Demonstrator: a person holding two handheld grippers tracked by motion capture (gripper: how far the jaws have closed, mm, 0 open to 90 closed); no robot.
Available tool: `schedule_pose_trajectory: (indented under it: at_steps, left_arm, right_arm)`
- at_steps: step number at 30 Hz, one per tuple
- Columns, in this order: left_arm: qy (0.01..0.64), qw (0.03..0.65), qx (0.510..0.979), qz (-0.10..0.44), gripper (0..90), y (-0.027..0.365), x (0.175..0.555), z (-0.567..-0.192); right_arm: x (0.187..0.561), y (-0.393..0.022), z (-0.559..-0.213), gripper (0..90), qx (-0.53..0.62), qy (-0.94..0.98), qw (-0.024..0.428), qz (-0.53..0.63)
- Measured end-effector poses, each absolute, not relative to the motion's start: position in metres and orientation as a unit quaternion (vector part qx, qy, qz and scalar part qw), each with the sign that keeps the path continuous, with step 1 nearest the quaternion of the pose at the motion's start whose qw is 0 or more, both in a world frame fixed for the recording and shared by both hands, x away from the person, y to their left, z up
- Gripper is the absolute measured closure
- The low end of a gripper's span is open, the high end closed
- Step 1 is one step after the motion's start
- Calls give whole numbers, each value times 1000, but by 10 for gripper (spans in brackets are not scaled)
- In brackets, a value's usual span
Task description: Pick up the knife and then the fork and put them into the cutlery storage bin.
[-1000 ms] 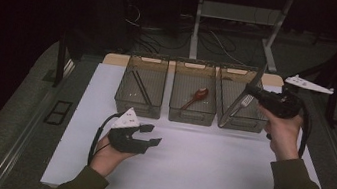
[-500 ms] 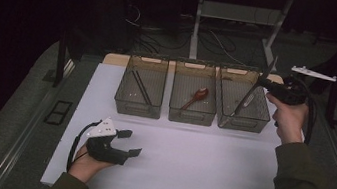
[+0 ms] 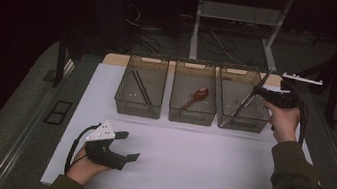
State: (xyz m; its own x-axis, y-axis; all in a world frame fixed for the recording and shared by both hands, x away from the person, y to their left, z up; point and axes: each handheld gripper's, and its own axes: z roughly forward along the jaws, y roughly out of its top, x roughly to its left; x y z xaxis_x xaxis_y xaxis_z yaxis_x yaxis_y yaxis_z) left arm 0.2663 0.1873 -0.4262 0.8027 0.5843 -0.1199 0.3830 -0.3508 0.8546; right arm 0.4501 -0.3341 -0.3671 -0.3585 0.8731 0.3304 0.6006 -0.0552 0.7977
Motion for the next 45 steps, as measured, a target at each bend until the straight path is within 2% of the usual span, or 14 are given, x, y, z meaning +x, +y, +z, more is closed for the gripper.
schedule_pose_trajectory:
  at_steps: [4,8,11,13,16,20,22,28,35,45]
  left_arm:
    - [295,483,818,102,138,186,267,-428]
    - [294,478,821,101,138,186,268,-429]
    - [295,478,821,102,138,186,268,-429]
    - [295,479,820,103,137,186,268,-429]
    - [296,478,821,103,134,186,268,-429]
    - [296,478,820,103,132,186,268,-429]
    - [296,479,820,104,131,186,268,-429]
    - [296,479,820,104,131,187,268,-429]
    - [295,480,819,102,130,189,269,-429]
    - [291,484,820,98,131,188,269,-429]
  right_arm:
    - [458,-339,-372,761,551,694,165,432]
    - [459,-350,-378,724,561,694,166,420]
    - [459,-352,-380,636,560,705,179,398]
    - [459,-355,-382,573,560,706,169,398]
    - [456,-360,-386,524,559,707,165,401]
    - [449,-367,-386,506,555,702,165,414]
    - [444,-366,-384,453,549,702,167,423]
    - [421,-355,-372,369,511,714,190,439]
    - [387,-335,-361,290,456,743,195,450]
    - [340,-310,-373,232,397,765,163,480]
